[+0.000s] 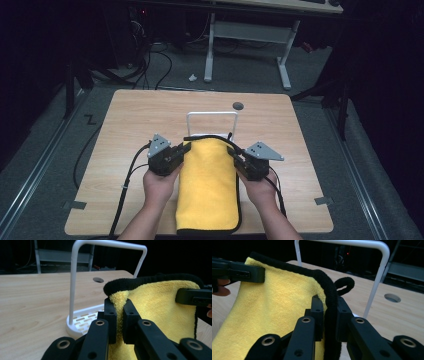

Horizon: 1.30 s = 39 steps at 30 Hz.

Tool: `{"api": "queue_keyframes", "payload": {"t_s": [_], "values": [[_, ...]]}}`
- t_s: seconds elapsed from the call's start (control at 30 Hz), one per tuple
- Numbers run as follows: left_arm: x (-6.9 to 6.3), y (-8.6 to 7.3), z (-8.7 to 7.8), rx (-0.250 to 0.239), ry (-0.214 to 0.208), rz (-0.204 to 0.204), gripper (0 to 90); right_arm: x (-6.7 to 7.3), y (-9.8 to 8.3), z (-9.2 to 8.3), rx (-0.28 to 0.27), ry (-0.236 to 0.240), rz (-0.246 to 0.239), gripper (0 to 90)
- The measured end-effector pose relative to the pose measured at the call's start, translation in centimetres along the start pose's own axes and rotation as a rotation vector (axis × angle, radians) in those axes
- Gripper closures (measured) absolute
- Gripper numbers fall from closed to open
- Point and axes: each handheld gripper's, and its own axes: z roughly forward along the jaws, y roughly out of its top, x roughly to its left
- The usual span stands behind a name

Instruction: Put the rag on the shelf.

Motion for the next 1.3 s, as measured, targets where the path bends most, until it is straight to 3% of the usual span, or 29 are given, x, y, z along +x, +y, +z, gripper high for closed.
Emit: {"api": "queue_keyframes", "payload": {"t_s": [0.2,0.33,0.53,0.7,1.3], "values": [[0.1,1.6,-0.3,-0.049,0.007,0.015,84.4,-0.2,1.4,-0.1,-0.037,-0.007,0.001,81.2],[-0.4,2.8,-0.5,-0.079,0.009,0.047,84.4,-0.3,2.5,-0.3,-0.061,-0.007,-0.008,81.2],[-0.8,4.7,-1.0,-0.131,0.004,0.052,84.5,-0.6,4.4,-1.0,-0.106,-0.008,-0.011,81.1],[-1.4,6.4,-1.4,-0.170,0.002,0.084,84.5,-0.7,6.0,-1.8,-0.150,-0.016,-0.025,81.2],[-1.9,11.1,-1.8,-0.264,-0.001,0.145,84.5,-1.4,10.3,-2.6,-0.242,-0.038,-0.038,81.1]]}}
